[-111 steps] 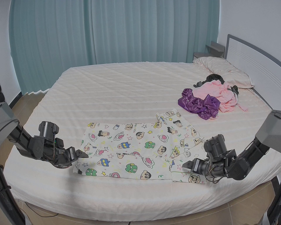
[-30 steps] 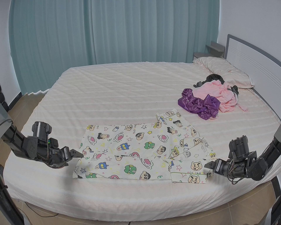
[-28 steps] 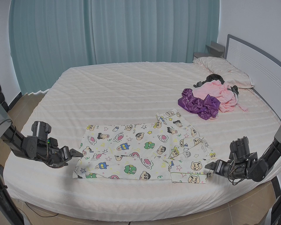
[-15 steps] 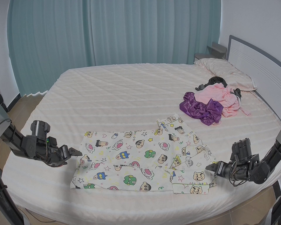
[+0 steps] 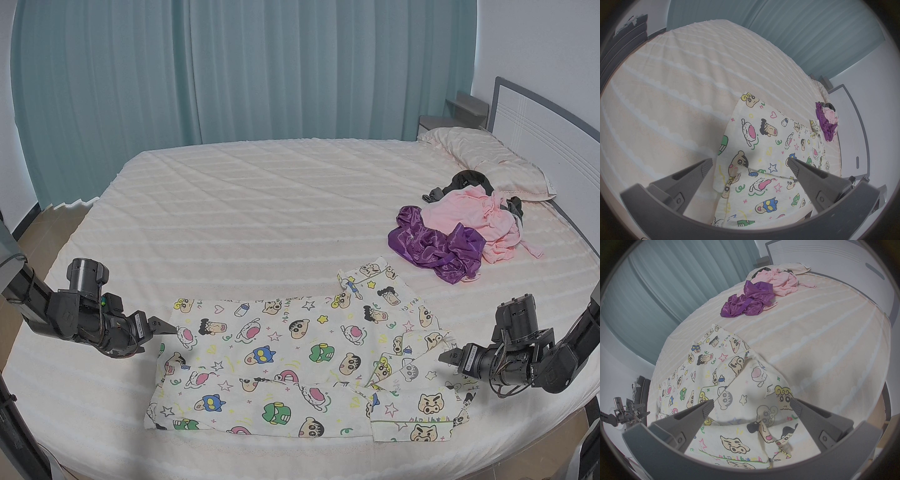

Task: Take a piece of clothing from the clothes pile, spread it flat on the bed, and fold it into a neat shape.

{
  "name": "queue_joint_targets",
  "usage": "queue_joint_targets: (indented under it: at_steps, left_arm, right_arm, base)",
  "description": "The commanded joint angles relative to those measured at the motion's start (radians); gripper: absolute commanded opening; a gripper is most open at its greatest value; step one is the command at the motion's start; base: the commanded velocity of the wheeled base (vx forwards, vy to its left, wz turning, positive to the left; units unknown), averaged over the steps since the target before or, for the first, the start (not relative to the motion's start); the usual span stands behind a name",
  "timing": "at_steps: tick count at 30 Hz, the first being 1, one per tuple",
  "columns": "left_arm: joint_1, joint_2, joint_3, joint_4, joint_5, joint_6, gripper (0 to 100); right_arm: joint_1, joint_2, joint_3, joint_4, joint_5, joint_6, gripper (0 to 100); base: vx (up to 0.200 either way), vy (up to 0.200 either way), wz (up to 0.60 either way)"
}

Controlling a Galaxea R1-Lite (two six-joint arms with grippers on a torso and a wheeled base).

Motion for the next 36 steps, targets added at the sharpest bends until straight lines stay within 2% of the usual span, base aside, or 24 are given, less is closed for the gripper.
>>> queue_joint_targets:
  at_steps: [1,8,11,23,29,30,33,36]
  left_arm:
    - [0.001,0.01,-0.002,-0.001,0.0,-0.001,100]
    - [-0.002,0.022,-0.002,-0.001,0.0,-0.002,100]
    - [-0.004,0.022,-0.002,-0.001,0.0,-0.002,100]
    - [-0.005,0.02,-0.014,-0.002,0.005,-0.004,100]
    - [-0.042,0.057,-0.172,0.001,0.029,-0.116,100]
    - [-0.044,0.109,-0.264,0.004,0.071,-0.119,100]
    - [-0.045,0.203,-0.39,0.013,0.126,-0.116,100]
    - [-0.047,0.289,-0.459,0.019,0.128,-0.065,100]
  right_arm:
    - [0.002,-0.001,0.0,0.0,0.0,0.0,100]
    - [0.002,-0.001,-0.001,0.0,0.001,0.0,100]
    - [0.002,-0.001,-0.001,0.0,0.0,0.001,100]
    - [0.003,-0.004,-0.001,0.0,0.0,0.001,100]
    - [0.002,-0.007,-0.009,0.0,0.001,0.007,100]
    - [0.002,-0.007,-0.011,0.0,0.004,0.007,100]
    - [0.002,-0.008,-0.011,0.0,0.023,0.006,100]
    - [0.002,-0.007,-0.017,0.0,0.041,0.003,100]
  base:
    - [0.0,0.0,0.0]
    - [0.0,0.0,0.0]
    - [0.0,-0.2,0.0]
    - [0.0,0.0,0.0]
    - [0.0,0.0,0.0]
    - [0.0,0.0,0.0]
    - [0.0,0.0,0.0]
    - [0.0,0.0,0.0]
